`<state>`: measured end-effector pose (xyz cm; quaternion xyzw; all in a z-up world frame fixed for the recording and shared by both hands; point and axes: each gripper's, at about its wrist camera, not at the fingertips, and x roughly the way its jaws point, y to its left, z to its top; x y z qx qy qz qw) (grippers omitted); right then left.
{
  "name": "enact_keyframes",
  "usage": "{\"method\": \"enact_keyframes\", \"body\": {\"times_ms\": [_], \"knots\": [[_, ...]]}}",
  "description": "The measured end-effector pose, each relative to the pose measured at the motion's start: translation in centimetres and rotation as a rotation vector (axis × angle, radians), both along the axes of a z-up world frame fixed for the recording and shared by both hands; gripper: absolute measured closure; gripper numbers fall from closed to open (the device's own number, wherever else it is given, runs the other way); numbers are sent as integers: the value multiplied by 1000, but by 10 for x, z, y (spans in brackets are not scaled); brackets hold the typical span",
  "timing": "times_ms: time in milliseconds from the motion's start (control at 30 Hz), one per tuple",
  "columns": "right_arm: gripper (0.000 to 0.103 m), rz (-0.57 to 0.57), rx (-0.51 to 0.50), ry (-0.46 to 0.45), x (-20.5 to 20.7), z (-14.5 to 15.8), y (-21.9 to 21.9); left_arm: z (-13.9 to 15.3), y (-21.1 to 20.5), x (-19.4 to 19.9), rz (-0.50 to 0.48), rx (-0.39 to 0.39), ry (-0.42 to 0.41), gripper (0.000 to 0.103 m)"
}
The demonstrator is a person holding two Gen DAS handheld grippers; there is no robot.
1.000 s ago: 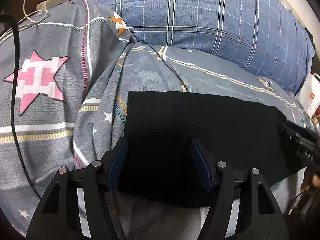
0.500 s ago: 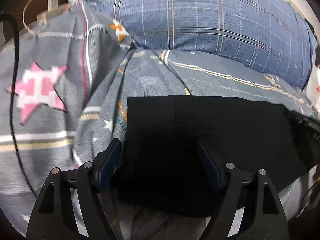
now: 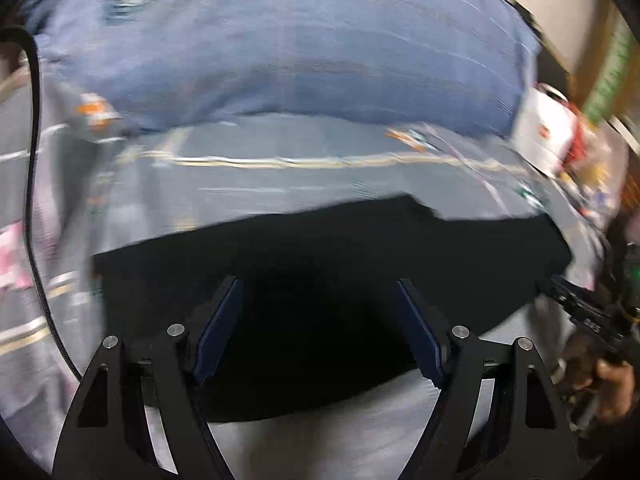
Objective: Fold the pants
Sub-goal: 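Grasp the folded pants with the right gripper and lift them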
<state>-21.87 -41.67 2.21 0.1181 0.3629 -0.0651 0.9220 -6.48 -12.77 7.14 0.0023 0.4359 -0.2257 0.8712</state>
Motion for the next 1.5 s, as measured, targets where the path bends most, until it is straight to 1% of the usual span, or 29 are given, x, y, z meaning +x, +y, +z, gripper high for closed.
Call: {"method": "enact_keyframes", "body": {"times_ms": [100, 200, 333, 400, 500, 533, 700, 767, 800, 867, 900, 967, 1000, 1033, 1067, 1100, 1133, 1167, 1200, 1267, 1300, 1400, 1467, 1500], "knots": [[59, -70, 73, -18, -21, -6, -33, -1, -50, 5, -108, 19, 5, 25], [59, -104, 113, -42, -29, -12, -54, 0, -107, 10, -233, 25, 3, 25], [59, -114, 166, -59, -26, -22, -71, 2, -184, 20, -395, 35, -10, 25], [58, -102, 194, -103, -29, -23, -78, 2, -224, 26, -472, 39, -15, 25], [57, -76, 211, -136, -29, -24, -84, -4, -278, 33, -576, 48, 10, 25], [57, -70, 216, -147, -28, -24, -85, -8, -297, 38, -597, 52, 20, 25], [56, -61, 257, -192, -29, -27, -94, -24, -353, 52, -650, 46, 90, 25], [51, -59, 280, -212, -28, -29, -96, -29, -369, 52, -684, 64, 110, 25], [50, -58, 289, -223, -27, -29, -97, -31, -378, 51, -700, 69, 101, 25], [47, -60, 305, -246, -26, -30, -99, -32, -390, 47, -732, 76, 70, 25], [47, -65, 317, -260, -26, -31, -101, -32, -396, 45, -751, 78, 68, 25], [47, -80, 353, -293, -25, -33, -105, -34, -403, 45, -770, 51, 77, 26], [47, -85, 370, -309, -24, -35, -108, -35, -405, 44, -774, 43, 75, 35], [51, -88, 371, -315, -23, -35, -109, -36, -408, 42, -784, 46, 59, 51], [66, -91, 351, -311, -20, -34, -109, -36, -410, 38, -809, 45, 45, 58], [74, -98, 319, -293, -17, -34, -110, -36, -410, 36, -819, 40, 42, 63], [81, -101, 314, -288, -14, -35, -111, -36, -410, 37, -812, 35, 45, 70], [84, -98, 332, -293, -13, -35, -113, -35, -408, 39, -806, 22, 56, 76], [85, -102, 341, -287, -11, -33, -114, -34, -405, 43, -798, 2, 79, 85], [89, -90, 305, -276, -10, -23, -109, -29, -394, 52, -770, -60, 128, 87], [89, -78, 275, -280, -10, -15, -103, -21, -385, 55, -758, -93, 136, 87], [90, -12, 203, -315, -12, 18, -81, 10, -345, 59, -716, -165, 103, 87], [90, 52, 130, -334, -10, 39, -58, 29, -309, 65, -654, -216, 90, 87], [90, 82, 98, -336, -8, 46, -47, 38, -284, 68, -610, -238, 82, 87]]}}
